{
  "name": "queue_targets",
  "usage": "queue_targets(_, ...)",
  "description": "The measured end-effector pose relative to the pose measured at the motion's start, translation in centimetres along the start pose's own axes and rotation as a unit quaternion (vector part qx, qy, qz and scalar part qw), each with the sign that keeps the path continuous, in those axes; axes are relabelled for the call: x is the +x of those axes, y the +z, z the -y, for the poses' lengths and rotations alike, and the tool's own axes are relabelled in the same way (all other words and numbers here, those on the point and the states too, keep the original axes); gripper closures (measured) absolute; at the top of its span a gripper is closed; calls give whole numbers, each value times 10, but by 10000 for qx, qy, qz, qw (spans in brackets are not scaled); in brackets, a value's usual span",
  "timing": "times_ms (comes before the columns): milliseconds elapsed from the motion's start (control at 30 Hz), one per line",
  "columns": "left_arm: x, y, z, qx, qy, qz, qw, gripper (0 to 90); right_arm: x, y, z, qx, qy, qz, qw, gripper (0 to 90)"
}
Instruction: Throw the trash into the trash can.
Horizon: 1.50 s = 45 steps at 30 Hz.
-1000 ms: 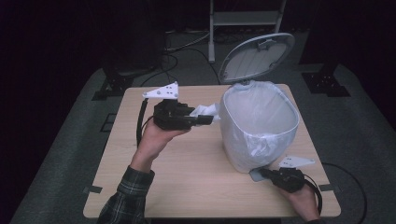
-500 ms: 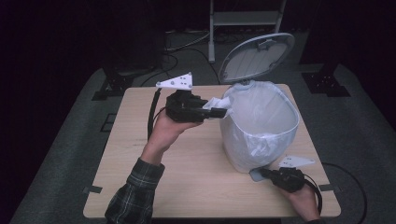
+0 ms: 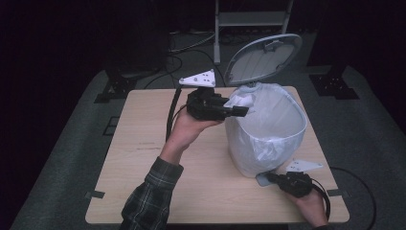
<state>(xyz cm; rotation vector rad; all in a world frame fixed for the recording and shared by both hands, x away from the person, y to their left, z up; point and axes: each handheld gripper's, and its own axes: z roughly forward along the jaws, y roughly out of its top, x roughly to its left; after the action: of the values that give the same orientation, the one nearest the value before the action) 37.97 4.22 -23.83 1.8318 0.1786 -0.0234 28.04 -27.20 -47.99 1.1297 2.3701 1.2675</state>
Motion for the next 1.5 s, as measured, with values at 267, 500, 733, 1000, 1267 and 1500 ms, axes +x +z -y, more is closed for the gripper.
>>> queue_targets(267,0,17,-8,36,77,-39,10000,716,0,0,0,6,-17,8,10000,900)
queue_targets(500,2,34,-12,112,106,-41,9999,703,1,0,0,13,-24,10,10000,900)
queue_targets(733,5,54,-15,144,121,13,9998,683,0,0,0,16,-27,6,10000,900)
queue_targets(1000,2,60,-20,152,159,-136,9997,377,1,0,-1,19,-25,7,10000,900)
queue_targets(1267,0,47,-19,146,193,-200,9995,363,1,0,-1,23,-20,9,10000,900)
queue_targets(1500,-2,28,-12,178,139,-359,9991,311,1,0,-1,22,-26,16,10000,900)
